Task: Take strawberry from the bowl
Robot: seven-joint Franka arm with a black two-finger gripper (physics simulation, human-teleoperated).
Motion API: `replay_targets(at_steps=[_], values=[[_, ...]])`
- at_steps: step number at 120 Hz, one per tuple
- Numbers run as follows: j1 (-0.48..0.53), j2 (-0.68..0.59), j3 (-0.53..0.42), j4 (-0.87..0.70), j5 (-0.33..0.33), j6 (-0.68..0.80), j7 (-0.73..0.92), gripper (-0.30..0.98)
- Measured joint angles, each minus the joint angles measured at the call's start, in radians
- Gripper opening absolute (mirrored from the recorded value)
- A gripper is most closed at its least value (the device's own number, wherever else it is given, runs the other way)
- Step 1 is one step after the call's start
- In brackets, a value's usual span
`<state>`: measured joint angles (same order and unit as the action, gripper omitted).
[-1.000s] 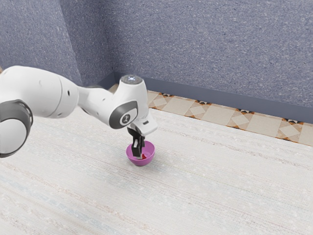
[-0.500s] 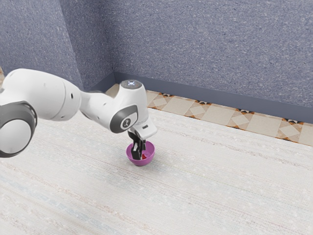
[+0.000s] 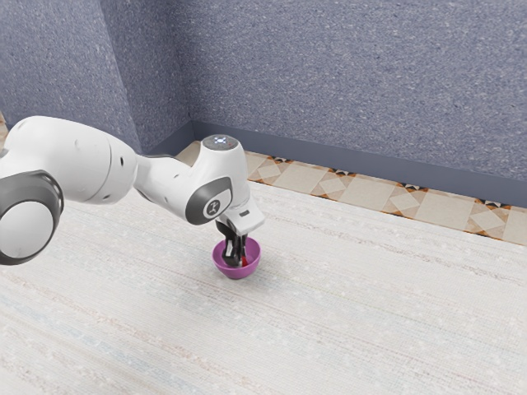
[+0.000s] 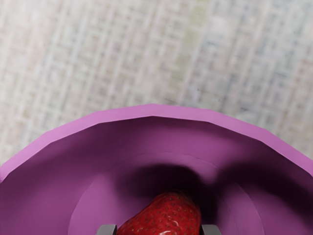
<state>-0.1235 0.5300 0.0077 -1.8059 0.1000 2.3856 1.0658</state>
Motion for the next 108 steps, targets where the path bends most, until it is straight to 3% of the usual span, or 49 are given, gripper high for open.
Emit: replay_targets(at_steps=[26, 48, 69, 92, 108], values=[[-0.010, -0.076, 0.000, -0.044, 0.003, 0.005, -0.015, 0.09], [-0.132, -0.224, -0.012, -0.176, 0.013, 0.008, -0.077, 0.07], [-0.222, -0.202, -0.024, -0.190, 0.019, 0.013, -0.155, 0.06], [-0.240, -0.134, -0.025, -0.183, 0.018, 0.028, -0.226, 0.07], [-0.243, -0.137, -0.025, -0.181, 0.008, 0.030, -0.263, 0.30]])
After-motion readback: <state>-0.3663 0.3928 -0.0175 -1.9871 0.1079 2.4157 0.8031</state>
